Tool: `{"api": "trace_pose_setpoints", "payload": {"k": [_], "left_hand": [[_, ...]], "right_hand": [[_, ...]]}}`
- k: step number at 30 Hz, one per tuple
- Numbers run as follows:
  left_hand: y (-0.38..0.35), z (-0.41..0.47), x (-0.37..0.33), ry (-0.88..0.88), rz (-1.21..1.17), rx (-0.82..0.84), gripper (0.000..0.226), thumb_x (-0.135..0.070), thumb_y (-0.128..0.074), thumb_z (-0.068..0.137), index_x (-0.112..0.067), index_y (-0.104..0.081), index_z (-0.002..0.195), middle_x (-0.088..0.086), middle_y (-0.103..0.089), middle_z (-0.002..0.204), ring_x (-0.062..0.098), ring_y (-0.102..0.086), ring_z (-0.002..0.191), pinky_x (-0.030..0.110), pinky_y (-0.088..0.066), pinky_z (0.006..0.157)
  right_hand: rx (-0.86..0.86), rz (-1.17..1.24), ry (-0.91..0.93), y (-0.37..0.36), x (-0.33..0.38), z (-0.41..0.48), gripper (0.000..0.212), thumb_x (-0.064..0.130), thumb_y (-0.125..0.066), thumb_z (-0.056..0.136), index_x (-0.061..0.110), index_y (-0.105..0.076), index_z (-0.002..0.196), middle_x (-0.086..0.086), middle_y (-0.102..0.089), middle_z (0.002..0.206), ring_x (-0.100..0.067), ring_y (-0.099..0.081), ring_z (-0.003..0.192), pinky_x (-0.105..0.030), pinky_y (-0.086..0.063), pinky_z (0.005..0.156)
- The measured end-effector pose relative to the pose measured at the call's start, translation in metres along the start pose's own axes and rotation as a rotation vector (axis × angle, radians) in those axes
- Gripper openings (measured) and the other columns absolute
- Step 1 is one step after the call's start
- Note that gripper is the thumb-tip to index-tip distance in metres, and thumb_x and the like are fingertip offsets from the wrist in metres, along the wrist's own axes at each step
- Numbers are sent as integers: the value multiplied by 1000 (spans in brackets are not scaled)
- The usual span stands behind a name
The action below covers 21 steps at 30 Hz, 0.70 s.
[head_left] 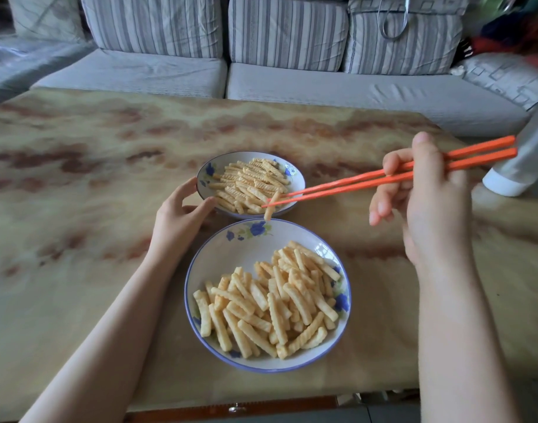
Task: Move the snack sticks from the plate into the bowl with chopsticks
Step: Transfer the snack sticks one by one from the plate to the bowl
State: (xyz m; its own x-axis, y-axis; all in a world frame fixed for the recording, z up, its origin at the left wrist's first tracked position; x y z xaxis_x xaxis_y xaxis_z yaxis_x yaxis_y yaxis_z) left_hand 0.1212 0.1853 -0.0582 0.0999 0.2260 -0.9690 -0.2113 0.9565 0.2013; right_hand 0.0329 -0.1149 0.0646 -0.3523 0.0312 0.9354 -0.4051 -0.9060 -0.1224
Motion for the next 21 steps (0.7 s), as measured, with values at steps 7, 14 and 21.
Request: {"api": "trace_pose_setpoints", "payload": {"k": [7, 14, 21], "left_hand": [[0, 1, 2, 10, 5, -2, 44, -22, -67, 91, -28, -58, 133, -3, -75, 99, 4, -70, 66, 12, -53, 62], [0, 1, 4, 28, -2, -7, 45, -23, -67, 90, -29, -58, 134, -2, -75, 95, 3, -70, 66, 12, -53, 62], [0, 2, 5, 44, -7, -5, 46, -24, -68, 90, -29, -58, 134, -2, -76, 90, 15, -73, 76, 19, -57, 68]], "right_hand": [[-104, -10, 41, -11, -14, 4, 48, 29, -32, 105, 13, -49, 63, -2, -42, 33, -21, -47, 29, -27, -26, 38], [-51, -53, 6, -36, -38, 5, 48, 30, -34, 105, 14, -51, 63, -1, -46, 34, -20, -49, 30, -23, -28, 37], [-3, -62, 17, -37, -39, 7, 46, 30, -34, 104, 14, -53, 65, -2, -47, 35, -21, -50, 32, -23, -30, 38]]}}
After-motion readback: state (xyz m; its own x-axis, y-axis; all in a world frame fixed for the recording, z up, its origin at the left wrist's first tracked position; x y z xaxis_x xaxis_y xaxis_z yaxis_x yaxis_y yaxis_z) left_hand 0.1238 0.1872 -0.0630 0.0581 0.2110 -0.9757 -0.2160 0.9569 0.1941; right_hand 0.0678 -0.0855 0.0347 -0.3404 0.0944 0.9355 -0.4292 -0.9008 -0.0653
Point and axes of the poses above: each hand's wrist, its own z-axis towards the middle knuckle, its own y-axis out of the back of the hand, x = y × z, the point moved 8 cm from there along z, towards the middle knuckle
